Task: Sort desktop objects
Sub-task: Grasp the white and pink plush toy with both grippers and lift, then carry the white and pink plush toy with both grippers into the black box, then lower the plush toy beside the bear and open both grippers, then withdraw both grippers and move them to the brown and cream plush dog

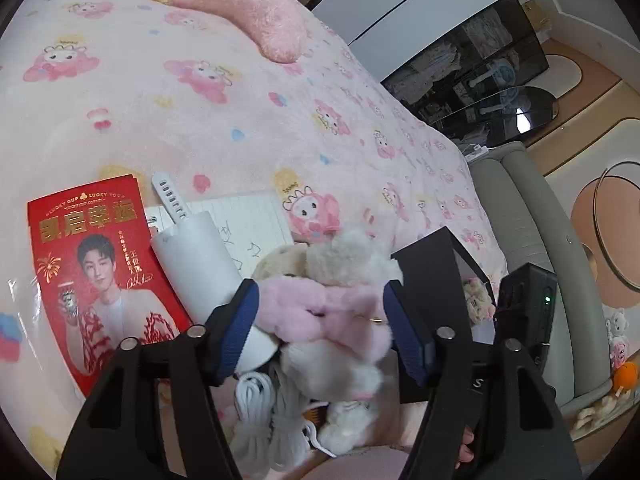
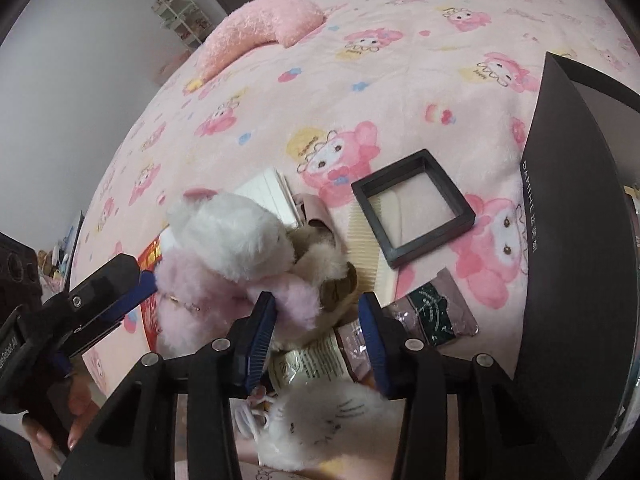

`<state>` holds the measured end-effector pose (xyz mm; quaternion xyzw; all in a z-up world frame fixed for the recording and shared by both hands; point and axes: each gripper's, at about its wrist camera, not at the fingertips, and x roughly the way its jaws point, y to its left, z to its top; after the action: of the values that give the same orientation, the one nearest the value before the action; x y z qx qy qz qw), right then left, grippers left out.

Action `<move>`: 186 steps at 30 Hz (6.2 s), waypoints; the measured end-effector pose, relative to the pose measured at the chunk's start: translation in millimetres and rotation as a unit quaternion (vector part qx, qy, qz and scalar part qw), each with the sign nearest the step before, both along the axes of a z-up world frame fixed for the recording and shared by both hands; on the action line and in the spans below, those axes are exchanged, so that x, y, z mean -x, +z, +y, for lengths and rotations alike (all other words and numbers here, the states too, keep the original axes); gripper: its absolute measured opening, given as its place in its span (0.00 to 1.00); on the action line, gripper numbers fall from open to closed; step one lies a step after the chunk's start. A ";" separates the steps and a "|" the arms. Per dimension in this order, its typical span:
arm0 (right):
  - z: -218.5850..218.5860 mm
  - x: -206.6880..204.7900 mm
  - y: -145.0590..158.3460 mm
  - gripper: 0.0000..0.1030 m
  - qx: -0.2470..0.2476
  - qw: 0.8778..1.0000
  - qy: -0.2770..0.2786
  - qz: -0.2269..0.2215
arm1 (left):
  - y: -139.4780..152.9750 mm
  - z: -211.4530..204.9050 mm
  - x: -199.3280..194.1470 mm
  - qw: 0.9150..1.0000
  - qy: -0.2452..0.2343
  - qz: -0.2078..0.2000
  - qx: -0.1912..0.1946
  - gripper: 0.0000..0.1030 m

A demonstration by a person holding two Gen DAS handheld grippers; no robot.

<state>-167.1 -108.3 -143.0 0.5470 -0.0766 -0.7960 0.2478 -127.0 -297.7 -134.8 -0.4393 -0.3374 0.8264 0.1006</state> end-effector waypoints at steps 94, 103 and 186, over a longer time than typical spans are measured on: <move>310.7 60.8 53.2 0.28 -0.084 0.987 -0.130 0.048 | 27.0 349.5 135.7 0.989 -0.146 -0.033 0.018 0.39; 287.5 63.0 45.0 0.25 -0.128 0.983 -0.122 0.038 | 6.8 356.3 140.1 0.986 -0.139 -0.075 0.053 0.22; 54.2 -42.4 126.8 0.37 -0.067 0.992 -0.007 0.104 | 117.8 94.5 -63.1 0.991 0.073 -0.040 0.106 0.38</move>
<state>-124.7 -54.1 -16.1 0.4764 -0.0010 -0.8533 0.2117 -63.9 -203.1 -17.0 -0.4543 -0.2829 0.8445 -0.0210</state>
